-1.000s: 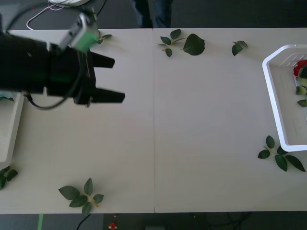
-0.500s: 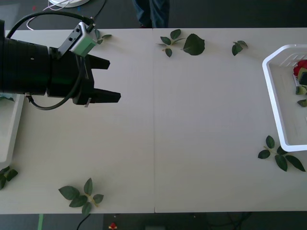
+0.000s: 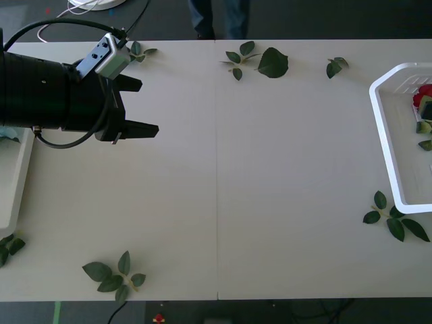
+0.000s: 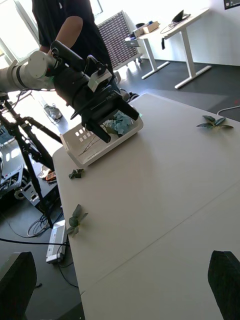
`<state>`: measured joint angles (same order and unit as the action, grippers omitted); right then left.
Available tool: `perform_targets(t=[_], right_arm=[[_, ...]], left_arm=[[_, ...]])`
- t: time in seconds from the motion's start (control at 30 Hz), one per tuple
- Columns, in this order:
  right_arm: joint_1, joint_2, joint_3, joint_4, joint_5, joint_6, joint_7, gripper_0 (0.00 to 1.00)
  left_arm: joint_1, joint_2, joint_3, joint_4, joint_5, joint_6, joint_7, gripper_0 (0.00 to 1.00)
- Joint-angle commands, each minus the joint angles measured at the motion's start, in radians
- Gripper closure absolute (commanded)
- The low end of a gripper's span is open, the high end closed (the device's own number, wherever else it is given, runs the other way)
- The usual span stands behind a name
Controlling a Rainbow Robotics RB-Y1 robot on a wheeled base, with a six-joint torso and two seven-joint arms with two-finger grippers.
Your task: Place the red flowers into the right box and the blue flowers into the left box. If a person shows an open palm, hand one flower to the person first, then continue sorting.
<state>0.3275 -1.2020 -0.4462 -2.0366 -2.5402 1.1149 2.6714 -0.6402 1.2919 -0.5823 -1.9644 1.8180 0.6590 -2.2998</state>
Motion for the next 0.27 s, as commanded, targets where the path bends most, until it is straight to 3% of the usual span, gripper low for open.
perform_targets(t=[0.03,0.27], right_arm=[[0.013,-0.042,-0.002,-0.016,-0.014,0.006,0.034,0.0],[0.013,-0.042,-0.002,-0.016,-0.014,0.006,0.034,0.0]], left_arm=[[0.016,-0.005,0.013,0.004,-0.009,-0.013,-0.046,0.0],[0.016,-0.005,0.013,0.004,-0.009,-0.013,-0.046,0.0]])
